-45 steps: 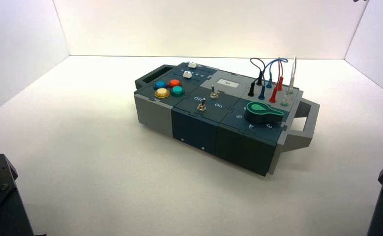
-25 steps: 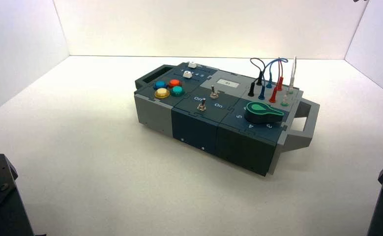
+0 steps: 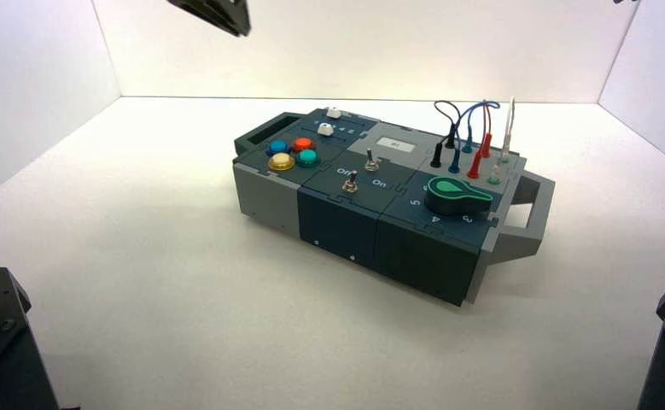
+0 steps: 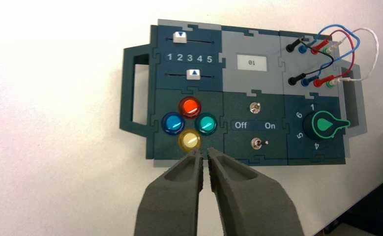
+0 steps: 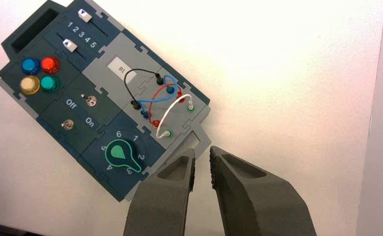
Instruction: Push the green button with the left gripper.
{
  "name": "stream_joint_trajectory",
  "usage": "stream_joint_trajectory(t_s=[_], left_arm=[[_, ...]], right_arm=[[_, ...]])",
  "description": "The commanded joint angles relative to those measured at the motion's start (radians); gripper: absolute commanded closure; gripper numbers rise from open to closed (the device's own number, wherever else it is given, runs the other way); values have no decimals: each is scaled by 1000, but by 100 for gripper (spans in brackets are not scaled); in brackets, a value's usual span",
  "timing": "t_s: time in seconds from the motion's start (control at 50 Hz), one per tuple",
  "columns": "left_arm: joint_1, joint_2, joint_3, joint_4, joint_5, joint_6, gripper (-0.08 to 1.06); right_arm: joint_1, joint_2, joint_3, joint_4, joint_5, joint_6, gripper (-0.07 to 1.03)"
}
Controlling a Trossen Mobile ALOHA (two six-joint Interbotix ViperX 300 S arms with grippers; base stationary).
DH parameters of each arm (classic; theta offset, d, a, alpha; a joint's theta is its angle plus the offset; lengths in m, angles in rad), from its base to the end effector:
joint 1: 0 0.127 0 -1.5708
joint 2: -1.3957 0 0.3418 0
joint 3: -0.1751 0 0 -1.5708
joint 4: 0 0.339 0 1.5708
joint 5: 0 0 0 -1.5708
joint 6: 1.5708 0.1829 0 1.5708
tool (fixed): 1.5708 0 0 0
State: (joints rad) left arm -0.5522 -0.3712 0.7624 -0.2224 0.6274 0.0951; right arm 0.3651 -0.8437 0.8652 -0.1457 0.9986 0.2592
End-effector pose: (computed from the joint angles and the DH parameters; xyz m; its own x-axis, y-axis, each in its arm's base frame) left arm 0.2802 -0.2005 0.1797 0.3834 -0.3883 -0.8380 0.5152 0.8430 -0.1549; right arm 0.2161 0.0587 0.2337 0.5326 0.0729 -0.8433 -0.1475 0.9890 -0.0077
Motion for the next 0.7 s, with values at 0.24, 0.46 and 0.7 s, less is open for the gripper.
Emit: stream_joint_trajectory(t_s=[0.24,0.46,0.7], left_arm=[[-31,126,-64,0,-9,18,100],[-64,249,-112,-6,-9,25,100],[-87,342,-155,-37,-9,21,100]], right_arm=[[-5,2,-29,9,-5,3,77],[-5,-2,-38,12,-5,3,77],[-5,-25,-48,11,14,2,77]])
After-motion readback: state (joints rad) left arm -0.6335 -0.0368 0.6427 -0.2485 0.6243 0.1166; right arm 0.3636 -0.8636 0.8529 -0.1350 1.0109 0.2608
